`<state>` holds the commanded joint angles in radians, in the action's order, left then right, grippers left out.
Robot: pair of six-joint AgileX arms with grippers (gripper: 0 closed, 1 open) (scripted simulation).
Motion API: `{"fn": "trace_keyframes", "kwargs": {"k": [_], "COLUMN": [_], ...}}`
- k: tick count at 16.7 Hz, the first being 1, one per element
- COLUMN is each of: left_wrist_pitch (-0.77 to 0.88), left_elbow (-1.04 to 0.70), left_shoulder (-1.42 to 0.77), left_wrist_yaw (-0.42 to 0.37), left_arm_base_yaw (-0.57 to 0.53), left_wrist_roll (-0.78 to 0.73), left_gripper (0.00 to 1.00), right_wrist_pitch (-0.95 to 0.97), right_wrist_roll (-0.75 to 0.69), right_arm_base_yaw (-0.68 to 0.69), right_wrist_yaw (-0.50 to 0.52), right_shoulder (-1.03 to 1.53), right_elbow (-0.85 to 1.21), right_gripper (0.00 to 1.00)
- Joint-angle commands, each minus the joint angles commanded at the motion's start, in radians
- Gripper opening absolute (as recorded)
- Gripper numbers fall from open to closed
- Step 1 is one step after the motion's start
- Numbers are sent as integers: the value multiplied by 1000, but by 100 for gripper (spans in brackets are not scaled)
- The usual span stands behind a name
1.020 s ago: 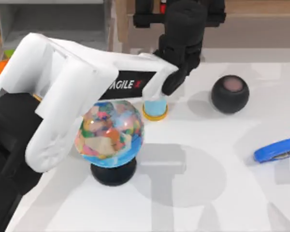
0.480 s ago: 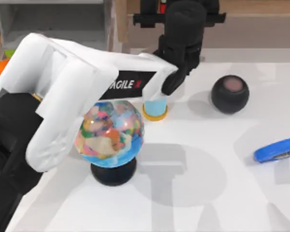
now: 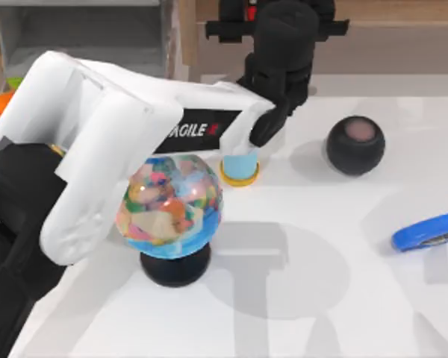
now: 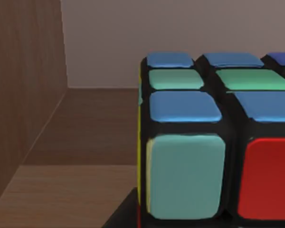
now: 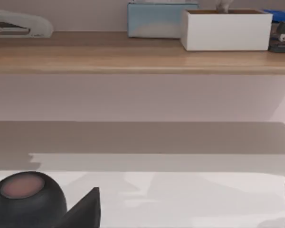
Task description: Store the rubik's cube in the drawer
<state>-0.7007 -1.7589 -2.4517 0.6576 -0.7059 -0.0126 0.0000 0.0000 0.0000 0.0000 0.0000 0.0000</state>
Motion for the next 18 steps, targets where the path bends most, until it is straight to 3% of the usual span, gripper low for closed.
{"fn": "trace_keyframes", "kwargs": {"k": [18], "left_wrist_pitch": [7], "left_elbow": [84], "left_shoulder": [93], "left_wrist_yaw": [26], "left_arm_base_yaw": [-27], "left_wrist_roll": [-3], "left_gripper": [0], "right_wrist_pitch": [0], "right_wrist_roll": [0], "right_arm_base_yaw": [0], "right_wrist_yaw": [0], "right_shoulder": [0], "right_elbow": [0], "right_gripper": [100]}}
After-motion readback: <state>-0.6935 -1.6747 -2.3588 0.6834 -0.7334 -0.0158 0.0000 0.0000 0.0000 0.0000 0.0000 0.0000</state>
